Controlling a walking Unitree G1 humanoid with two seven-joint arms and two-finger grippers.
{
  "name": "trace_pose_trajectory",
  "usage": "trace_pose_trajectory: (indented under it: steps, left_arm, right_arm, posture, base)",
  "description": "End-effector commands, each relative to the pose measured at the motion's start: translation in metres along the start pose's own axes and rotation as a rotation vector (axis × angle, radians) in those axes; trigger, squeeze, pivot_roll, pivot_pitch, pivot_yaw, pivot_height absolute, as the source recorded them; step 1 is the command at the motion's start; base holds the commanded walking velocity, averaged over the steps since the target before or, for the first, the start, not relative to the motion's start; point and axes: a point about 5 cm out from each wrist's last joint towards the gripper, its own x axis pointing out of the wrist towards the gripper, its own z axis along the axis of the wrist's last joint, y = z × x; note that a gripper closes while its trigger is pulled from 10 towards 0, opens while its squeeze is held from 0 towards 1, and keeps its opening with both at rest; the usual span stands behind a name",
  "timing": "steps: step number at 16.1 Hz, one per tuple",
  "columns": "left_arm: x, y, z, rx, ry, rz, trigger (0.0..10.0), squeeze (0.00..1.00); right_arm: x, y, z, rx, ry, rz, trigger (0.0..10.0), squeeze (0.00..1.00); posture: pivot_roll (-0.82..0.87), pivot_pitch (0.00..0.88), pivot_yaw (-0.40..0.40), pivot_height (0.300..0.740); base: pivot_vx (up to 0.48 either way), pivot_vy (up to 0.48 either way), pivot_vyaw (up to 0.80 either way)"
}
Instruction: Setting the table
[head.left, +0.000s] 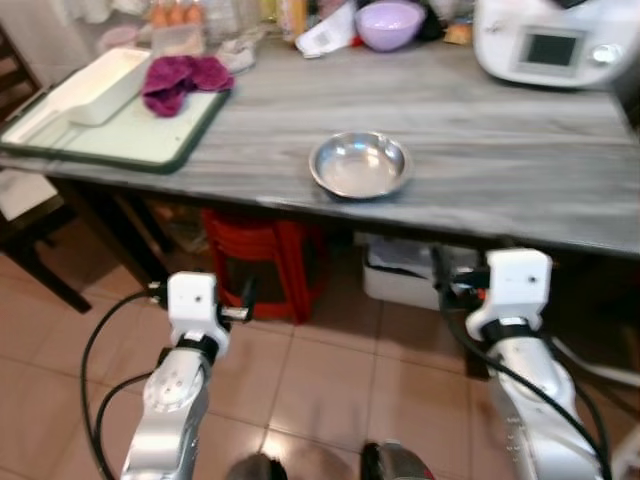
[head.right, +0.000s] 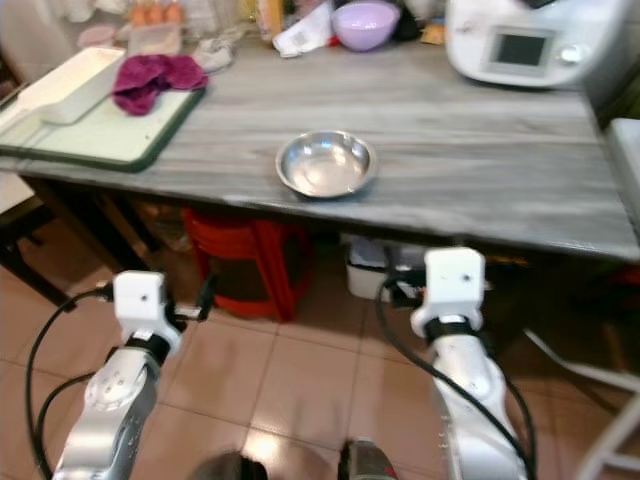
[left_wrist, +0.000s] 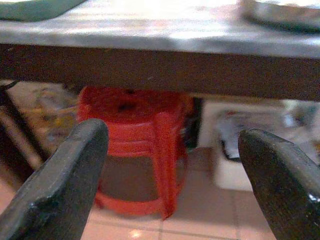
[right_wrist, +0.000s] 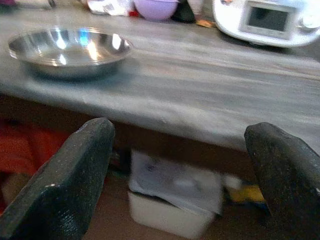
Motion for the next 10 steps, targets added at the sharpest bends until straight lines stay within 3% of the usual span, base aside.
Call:
trace_pose_trajectory:
  steps: [1, 10]
  left_arm:
    - [-0.0050, 0.0055, -0.0061, 0.017, 0.030, 0.016, 10.0, 0.00]
    - [-0.0035, 0.0034, -0.0066, 0.021, 0.030, 0.007, 10.0, 0.00]
  right_arm:
    - [-0.0011, 0.0030, -0.0011, 0.014, 0.008, 0.004, 10.0, 0.00]
    - [0.0014, 0.0012, -0.0010, 0.019, 0.008, -0.004, 10.0, 0.00]
  posture:
    - [-0.16, 0.172, 0.035, 0.740]
    - [-0.16, 0.173, 0.032, 0.740]
  base:
    - [-0.300, 0.000, 0.00]
    - [-0.301, 0.000, 0.00]
